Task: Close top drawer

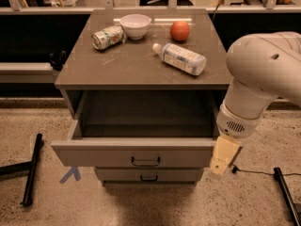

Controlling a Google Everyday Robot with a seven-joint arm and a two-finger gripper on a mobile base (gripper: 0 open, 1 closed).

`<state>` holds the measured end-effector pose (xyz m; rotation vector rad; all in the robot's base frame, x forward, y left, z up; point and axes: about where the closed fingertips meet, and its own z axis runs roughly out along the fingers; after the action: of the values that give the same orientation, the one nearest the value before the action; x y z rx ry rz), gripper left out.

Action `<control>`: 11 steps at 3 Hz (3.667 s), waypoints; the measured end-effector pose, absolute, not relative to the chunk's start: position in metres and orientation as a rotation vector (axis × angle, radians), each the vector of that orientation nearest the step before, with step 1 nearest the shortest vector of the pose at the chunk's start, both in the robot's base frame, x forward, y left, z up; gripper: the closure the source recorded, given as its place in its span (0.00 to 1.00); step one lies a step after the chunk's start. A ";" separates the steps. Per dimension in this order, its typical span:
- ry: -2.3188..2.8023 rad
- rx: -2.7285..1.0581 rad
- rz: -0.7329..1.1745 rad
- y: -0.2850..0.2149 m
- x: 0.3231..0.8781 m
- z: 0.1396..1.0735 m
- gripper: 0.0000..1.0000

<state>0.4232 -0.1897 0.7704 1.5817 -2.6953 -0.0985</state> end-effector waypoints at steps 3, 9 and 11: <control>-2.676 1.483 -0.159 -0.188 0.384 0.738 0.38; -2.837 1.371 -0.064 -0.207 0.427 0.655 1.00; -2.928 1.423 -0.158 -0.189 0.467 0.647 1.00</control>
Offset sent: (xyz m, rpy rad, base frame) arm -0.0498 0.0083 -0.0425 0.0139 0.1111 -0.0527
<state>0.4667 -0.1888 0.6471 1.4228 -2.9284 -0.1578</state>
